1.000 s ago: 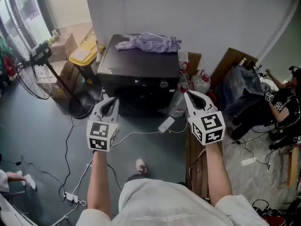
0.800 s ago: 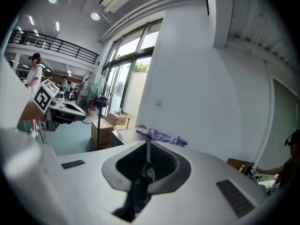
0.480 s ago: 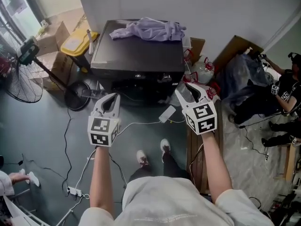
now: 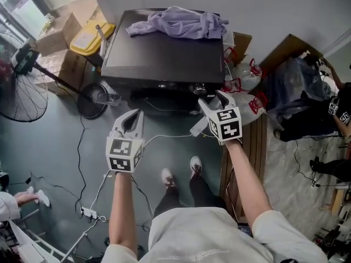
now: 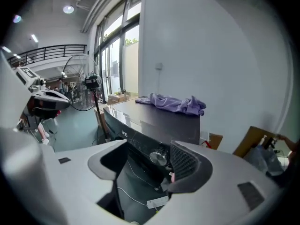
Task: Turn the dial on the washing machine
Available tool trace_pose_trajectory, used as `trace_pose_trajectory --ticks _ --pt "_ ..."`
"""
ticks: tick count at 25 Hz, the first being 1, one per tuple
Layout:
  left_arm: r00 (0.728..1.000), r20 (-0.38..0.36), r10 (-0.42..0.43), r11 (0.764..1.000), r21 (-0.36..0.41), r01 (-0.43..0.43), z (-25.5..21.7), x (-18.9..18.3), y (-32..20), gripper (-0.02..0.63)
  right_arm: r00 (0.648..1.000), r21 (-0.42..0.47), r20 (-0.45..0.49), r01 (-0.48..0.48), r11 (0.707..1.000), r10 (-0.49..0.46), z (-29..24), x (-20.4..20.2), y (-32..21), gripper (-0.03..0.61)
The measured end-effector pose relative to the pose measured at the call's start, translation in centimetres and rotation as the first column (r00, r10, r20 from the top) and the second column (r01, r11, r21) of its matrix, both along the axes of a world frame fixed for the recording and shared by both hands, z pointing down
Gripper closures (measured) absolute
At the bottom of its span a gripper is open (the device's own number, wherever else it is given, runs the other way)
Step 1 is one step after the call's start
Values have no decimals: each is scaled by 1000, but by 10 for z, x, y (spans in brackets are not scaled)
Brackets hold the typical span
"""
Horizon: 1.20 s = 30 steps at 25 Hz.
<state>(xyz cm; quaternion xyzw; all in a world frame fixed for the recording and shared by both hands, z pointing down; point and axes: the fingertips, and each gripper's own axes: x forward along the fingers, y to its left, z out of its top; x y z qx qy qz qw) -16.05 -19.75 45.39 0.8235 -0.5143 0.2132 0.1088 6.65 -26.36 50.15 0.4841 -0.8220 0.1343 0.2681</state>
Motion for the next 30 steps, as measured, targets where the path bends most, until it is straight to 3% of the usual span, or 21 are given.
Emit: trace_pose_trajectory --ticks 9,15,20,30 --pt "1000 15 -18 997 -78 19 41 6 -14 598 989 -168 96 -99 981 116 77 0 -35 270" --pt "1000 7 -28 996 -79 29 59 12 -24 598 981 -184 101 -148 972 168 108 -2 -52 259" --pt "999 -3 -36 997 -62 36 67 12 -30 598 927 -263 194 -266 927 321 125 5 -64 259" --pt "999 -5 -33 998 -45 33 71 17 -37 598 873 -369 273 -292 882 404 144 8 -67 262"
